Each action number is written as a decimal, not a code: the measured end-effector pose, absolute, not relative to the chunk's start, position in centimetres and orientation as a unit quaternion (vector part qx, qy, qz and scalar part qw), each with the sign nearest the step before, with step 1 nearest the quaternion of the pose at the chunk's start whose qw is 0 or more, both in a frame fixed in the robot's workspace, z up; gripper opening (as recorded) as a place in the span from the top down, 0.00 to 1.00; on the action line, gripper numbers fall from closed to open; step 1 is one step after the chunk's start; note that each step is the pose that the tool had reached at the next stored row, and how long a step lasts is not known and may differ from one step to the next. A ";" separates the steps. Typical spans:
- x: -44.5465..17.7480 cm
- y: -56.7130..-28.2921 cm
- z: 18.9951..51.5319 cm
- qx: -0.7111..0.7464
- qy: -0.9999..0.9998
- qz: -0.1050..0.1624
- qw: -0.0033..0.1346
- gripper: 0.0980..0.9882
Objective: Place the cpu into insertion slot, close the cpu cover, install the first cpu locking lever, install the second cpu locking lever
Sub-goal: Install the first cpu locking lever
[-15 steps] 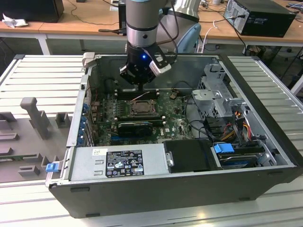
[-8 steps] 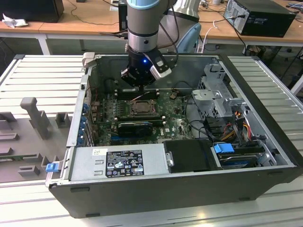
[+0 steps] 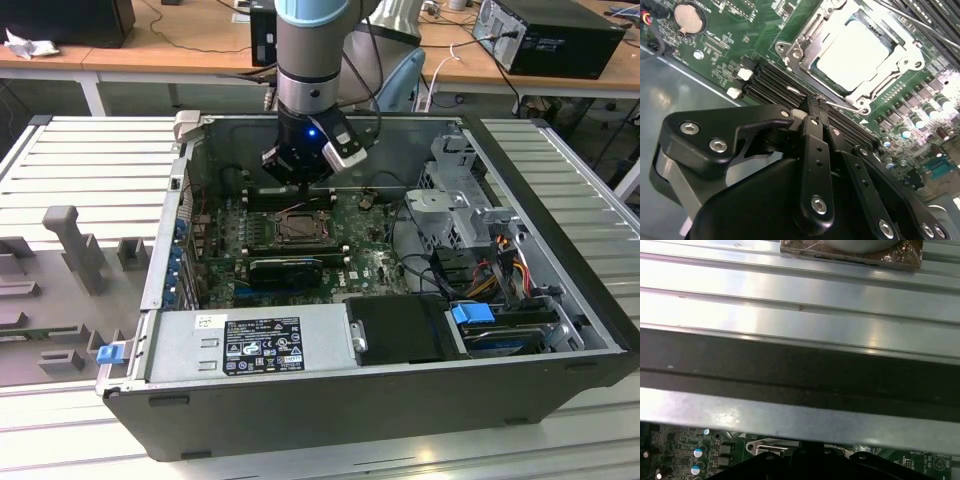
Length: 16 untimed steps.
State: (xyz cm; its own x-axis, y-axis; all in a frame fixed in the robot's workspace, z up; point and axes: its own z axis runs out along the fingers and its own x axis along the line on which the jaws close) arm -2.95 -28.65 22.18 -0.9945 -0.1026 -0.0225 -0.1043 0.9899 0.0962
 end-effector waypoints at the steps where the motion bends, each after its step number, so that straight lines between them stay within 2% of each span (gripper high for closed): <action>1: -2.9 -28.6 22.1 -0.052 0.997 0.049 0.009 0.99; 16: -2.2 -28.6 21.2 -0.050 0.998 0.048 0.009 0.99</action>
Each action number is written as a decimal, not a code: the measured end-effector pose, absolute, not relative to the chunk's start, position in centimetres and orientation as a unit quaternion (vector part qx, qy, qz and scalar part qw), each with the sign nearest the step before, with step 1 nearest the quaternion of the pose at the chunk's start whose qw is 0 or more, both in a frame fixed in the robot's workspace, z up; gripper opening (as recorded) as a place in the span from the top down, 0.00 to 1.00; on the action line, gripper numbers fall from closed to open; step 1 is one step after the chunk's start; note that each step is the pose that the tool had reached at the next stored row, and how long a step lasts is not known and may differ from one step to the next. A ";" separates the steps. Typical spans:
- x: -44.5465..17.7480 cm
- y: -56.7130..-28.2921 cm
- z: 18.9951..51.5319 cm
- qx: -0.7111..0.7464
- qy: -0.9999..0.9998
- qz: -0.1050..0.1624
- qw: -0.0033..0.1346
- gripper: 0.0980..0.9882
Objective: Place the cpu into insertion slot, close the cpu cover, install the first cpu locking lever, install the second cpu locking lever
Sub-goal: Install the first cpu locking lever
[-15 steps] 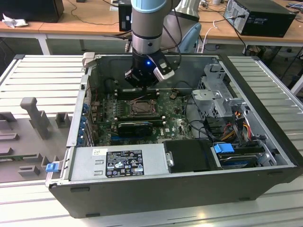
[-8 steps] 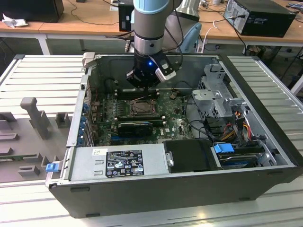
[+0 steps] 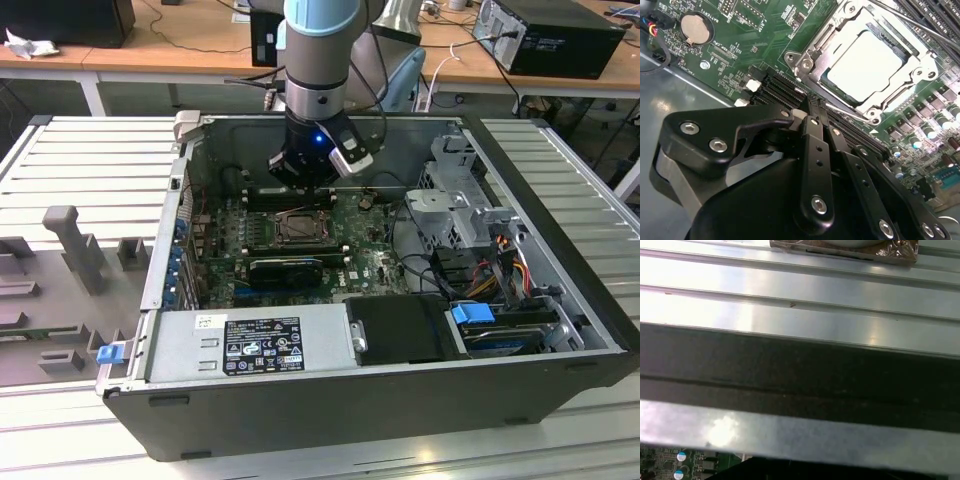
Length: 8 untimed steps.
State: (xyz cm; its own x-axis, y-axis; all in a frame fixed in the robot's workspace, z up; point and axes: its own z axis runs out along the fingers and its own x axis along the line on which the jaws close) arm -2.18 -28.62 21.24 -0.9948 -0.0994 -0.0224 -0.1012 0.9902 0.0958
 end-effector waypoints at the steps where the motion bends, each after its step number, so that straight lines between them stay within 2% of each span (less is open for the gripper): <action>1: -2.2 -28.6 21.2 -0.050 0.998 0.049 0.009 0.99; 8: -2.0 -28.6 20.8 -0.047 0.998 0.048 0.009 0.99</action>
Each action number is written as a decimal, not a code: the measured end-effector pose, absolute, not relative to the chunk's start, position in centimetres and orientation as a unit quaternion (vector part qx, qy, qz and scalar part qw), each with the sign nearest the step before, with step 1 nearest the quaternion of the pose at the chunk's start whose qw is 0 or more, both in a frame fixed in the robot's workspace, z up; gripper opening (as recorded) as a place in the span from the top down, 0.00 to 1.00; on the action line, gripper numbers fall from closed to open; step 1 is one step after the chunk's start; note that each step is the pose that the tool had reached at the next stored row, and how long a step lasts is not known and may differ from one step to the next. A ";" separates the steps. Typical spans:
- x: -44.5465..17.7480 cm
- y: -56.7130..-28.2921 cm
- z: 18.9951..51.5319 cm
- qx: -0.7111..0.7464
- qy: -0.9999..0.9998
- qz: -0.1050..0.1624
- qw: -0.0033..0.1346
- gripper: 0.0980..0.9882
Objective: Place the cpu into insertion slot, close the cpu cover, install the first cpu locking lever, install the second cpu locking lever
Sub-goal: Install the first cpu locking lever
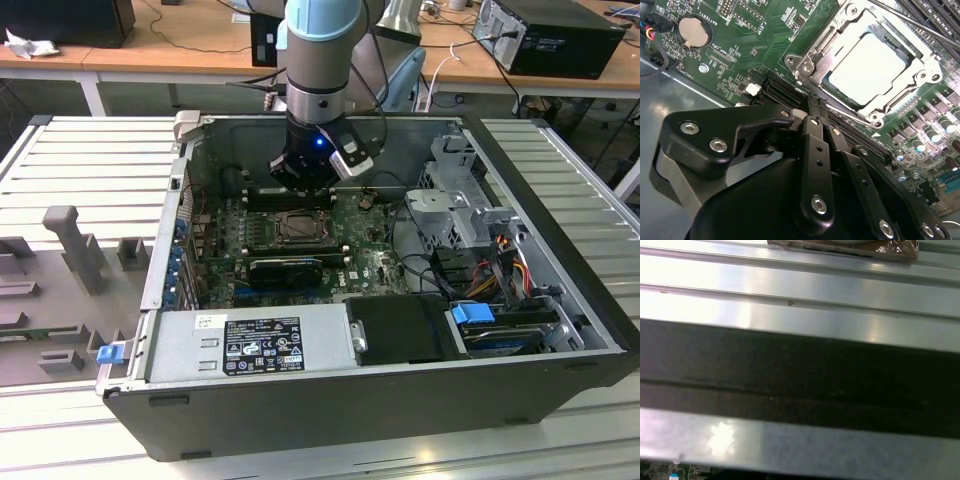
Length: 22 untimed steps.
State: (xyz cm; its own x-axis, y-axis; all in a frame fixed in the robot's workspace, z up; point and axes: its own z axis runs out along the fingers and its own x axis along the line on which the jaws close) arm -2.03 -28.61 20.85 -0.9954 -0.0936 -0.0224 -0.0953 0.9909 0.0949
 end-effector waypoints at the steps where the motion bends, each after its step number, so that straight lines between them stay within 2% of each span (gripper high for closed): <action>1: -2.0 -28.6 20.8 -0.047 0.998 0.048 0.009 0.99; 18: -2.0 -28.6 20.1 -0.043 0.998 0.036 0.009 0.99; 22: -1.9 -28.6 22.0 -0.043 0.998 0.036 0.009 0.99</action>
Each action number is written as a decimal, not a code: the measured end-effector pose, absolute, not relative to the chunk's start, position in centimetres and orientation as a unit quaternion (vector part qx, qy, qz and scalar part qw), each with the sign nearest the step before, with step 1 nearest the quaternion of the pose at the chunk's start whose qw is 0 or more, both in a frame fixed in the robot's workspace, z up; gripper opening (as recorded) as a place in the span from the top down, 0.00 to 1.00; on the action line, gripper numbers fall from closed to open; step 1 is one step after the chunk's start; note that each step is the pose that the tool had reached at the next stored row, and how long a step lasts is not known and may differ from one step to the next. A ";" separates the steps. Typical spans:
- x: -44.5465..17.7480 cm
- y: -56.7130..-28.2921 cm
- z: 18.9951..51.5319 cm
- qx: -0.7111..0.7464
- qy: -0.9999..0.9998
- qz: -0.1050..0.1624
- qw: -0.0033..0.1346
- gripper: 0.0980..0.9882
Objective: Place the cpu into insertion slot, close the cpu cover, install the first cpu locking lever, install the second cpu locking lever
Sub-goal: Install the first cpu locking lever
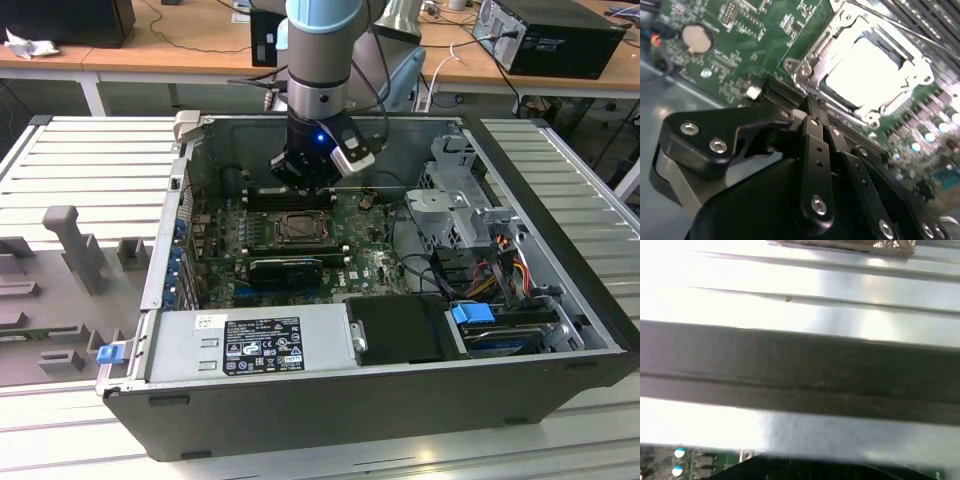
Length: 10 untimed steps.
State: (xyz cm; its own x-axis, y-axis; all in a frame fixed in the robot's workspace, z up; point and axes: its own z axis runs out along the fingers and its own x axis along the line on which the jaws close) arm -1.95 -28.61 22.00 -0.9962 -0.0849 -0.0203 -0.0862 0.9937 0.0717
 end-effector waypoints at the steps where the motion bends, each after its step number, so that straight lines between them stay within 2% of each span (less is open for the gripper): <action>1: -1.9 -28.6 22.0 -0.043 0.998 0.036 0.009 0.99; 10: -1.9 -29.2 22.0 -0.043 0.998 0.036 0.009 0.99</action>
